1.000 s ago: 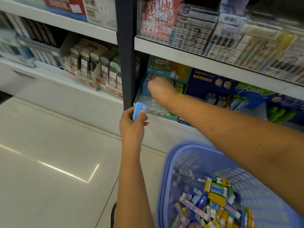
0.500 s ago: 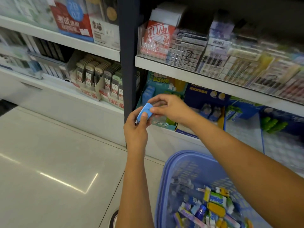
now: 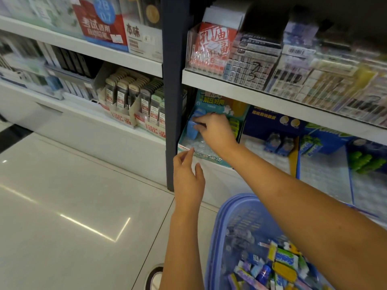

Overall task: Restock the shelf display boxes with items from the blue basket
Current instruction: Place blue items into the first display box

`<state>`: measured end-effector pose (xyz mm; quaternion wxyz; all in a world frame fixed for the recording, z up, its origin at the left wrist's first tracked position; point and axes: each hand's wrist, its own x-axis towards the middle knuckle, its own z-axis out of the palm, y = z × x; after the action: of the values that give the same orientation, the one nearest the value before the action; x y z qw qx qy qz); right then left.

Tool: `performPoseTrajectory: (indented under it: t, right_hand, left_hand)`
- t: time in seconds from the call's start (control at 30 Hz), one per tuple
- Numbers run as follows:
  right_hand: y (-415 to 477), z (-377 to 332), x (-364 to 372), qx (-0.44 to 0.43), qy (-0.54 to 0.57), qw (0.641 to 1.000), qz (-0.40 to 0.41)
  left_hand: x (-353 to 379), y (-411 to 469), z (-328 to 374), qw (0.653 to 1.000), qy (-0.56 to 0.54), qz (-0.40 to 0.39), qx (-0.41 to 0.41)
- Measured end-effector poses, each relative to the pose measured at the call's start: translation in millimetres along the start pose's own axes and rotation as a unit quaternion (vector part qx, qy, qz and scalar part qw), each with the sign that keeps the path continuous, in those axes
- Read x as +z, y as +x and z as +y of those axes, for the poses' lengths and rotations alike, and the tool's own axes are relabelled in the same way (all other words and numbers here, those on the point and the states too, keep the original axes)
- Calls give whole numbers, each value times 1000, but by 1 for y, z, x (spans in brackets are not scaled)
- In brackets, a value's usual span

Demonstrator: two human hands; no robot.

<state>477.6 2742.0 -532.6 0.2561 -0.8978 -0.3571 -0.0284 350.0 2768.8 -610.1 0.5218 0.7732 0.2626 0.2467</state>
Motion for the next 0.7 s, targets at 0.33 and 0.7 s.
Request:
performPoseTrajectory:
  t: [0.33,0.7]
  right_hand:
    - [8,1,4,6,-113,993,-44]
    - [8,-11,10,-30,-222,973,-53]
  left_hand:
    - [-3,5,-3,1000,8,-5,0]
    - [-6,7,2,1000,2,-22,-9]
